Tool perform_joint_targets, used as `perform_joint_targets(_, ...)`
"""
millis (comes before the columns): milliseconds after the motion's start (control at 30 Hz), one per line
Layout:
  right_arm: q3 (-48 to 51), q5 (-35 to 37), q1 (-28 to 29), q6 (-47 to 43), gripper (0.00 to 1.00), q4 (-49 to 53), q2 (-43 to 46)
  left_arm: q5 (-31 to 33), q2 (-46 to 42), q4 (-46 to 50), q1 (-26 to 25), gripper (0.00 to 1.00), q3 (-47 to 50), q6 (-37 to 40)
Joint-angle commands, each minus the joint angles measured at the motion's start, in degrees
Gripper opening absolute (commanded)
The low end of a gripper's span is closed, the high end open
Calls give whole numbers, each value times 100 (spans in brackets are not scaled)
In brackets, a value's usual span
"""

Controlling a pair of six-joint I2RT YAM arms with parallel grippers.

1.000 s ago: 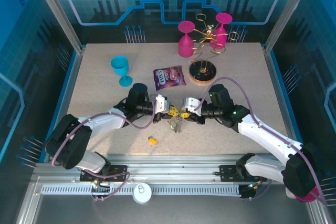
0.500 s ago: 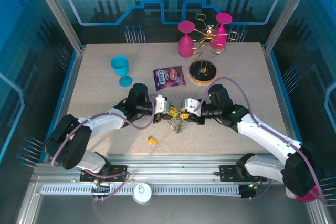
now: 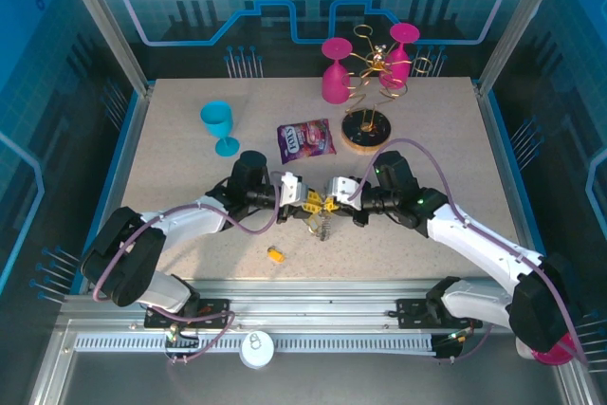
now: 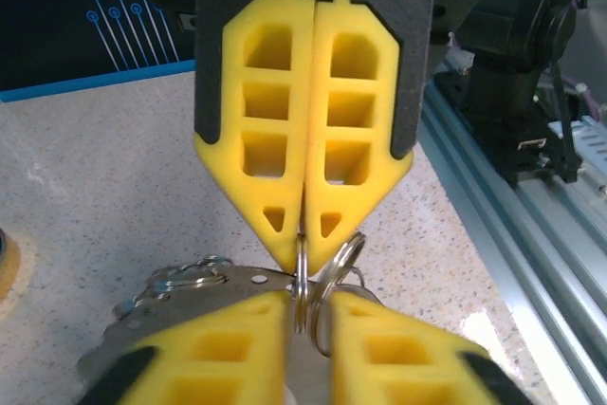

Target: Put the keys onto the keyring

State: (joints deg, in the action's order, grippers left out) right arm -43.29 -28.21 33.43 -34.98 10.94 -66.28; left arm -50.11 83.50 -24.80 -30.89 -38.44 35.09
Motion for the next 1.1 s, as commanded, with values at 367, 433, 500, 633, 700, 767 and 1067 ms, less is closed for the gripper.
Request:
perform_joint_targets(367, -1363, 1381, 472, 339, 0, 2095, -179, 902, -1437, 1265, 27, 60, 50, -100)
perform_joint_targets(433, -1325, 1328, 506, 240, 0, 2019, -154, 993, -1573, 1384, 22, 60, 92, -81)
perform_joint_targets(500, -1210, 1268, 515, 175, 0, 1794, -81, 1149, -1562, 1425, 23, 57, 39, -89)
perform_joint_targets(633, -1144, 1153, 515, 184, 0, 1485, -42, 1207, -1227, 1691, 27, 48, -315, -120)
perform_joint_targets(700, -1134, 1193, 515, 208, 0, 1425, -47, 1214, -1043, 1930, 24, 42, -495, -57)
perform_joint_targets(767, -1105, 1276, 515, 220, 0, 1340, -47, 1094, -923, 2056, 31, 41, -597, -34)
perform_joint_targets(1067, -998, 1373, 515, 220, 0, 1075, -62, -167, -452, 3196, 33, 50, -1105, 445)
